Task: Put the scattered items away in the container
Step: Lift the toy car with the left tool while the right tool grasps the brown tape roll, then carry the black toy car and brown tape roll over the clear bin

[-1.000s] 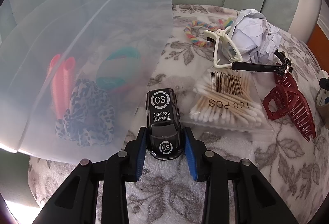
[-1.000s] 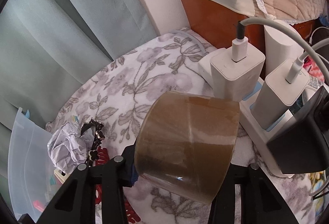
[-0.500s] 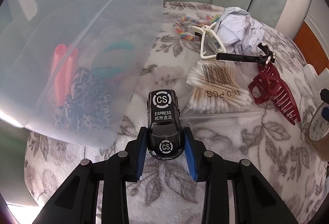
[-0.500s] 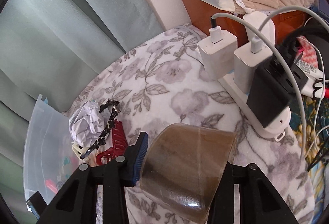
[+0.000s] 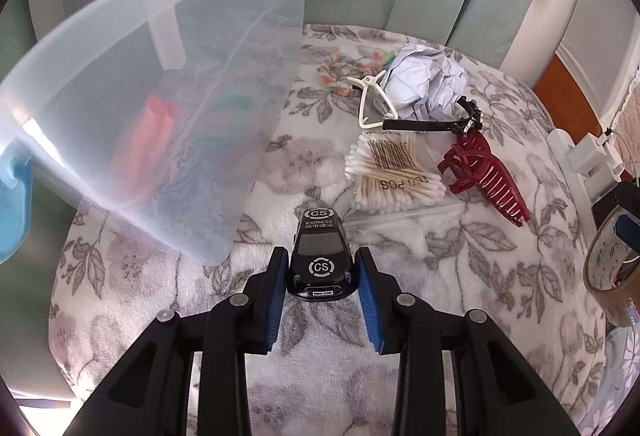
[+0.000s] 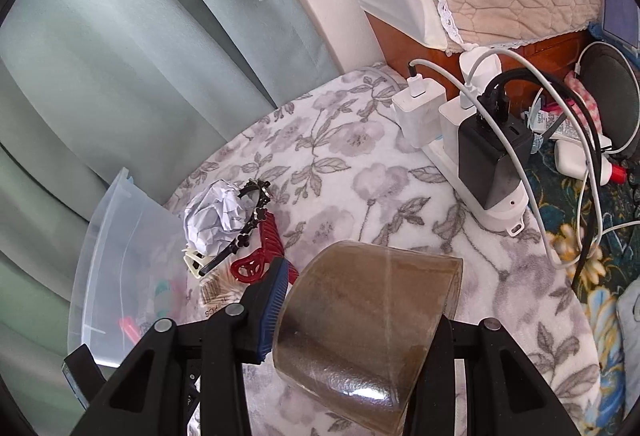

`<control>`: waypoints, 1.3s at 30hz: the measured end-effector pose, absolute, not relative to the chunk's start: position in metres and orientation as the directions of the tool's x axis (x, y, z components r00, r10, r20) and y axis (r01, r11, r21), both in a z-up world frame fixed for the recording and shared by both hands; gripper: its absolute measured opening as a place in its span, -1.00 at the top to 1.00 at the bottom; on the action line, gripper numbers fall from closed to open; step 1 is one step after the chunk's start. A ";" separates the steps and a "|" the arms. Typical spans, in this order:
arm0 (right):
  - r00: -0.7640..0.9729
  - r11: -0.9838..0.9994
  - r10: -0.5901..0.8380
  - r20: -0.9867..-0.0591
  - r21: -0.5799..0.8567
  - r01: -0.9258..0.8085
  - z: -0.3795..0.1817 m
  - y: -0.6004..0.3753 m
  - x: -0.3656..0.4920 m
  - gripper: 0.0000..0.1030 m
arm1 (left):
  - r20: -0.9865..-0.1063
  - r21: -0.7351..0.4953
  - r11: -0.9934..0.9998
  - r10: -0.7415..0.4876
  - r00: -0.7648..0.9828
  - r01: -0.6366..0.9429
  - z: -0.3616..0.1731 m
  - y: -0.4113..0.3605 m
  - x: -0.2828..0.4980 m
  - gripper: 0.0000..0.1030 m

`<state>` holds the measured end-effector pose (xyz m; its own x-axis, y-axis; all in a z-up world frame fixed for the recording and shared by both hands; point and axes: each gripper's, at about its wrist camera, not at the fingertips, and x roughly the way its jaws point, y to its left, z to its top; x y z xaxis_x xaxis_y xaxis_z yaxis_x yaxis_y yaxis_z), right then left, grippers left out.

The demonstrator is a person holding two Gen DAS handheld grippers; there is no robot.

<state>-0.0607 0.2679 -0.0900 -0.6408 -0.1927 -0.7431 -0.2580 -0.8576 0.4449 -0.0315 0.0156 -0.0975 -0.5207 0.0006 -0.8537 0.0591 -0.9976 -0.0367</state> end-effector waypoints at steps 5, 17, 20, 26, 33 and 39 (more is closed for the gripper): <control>-0.660 -0.859 -0.197 -0.725 0.452 -0.241 -0.078 0.265 -0.049 0.15 | -0.830 -0.044 -0.998 0.017 -0.557 0.034 -0.081 0.042 -0.022 0.31; -0.704 -0.861 -0.196 -0.682 0.463 -0.209 -0.051 0.262 -0.026 0.15 | -0.787 -0.051 -0.999 0.041 -0.616 -0.002 -0.067 0.041 -0.023 0.31; -0.714 -0.861 -0.198 -0.672 0.468 -0.202 -0.045 0.262 -0.022 0.15 | -0.775 -0.054 -0.999 0.048 -0.631 -0.009 -0.057 0.042 -0.023 0.31; -0.733 -0.867 -0.202 -0.649 0.466 -0.174 -0.029 0.257 -0.018 0.15 | -0.742 -0.060 -0.997 0.075 -0.667 -0.046 -0.034 0.041 -0.019 0.31; -0.753 -0.877 -0.220 -0.620 0.464 -0.126 -0.006 0.244 -0.016 0.15 | -0.695 -0.077 -0.995 0.104 -0.711 -0.070 -0.003 0.038 -0.013 0.31; -0.775 -0.884 -0.250 -0.581 0.463 -0.062 0.021 0.223 -0.017 0.15 | -0.662 -0.146 -0.987 0.147 -0.735 -0.066 0.027 0.021 -0.016 0.31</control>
<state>-0.0175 0.2225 0.0211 -0.7747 -0.2497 -0.5809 -0.0619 -0.8843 0.4628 -0.0157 0.0207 0.0272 -0.7345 0.1471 -0.6624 -0.0658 -0.9870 -0.1463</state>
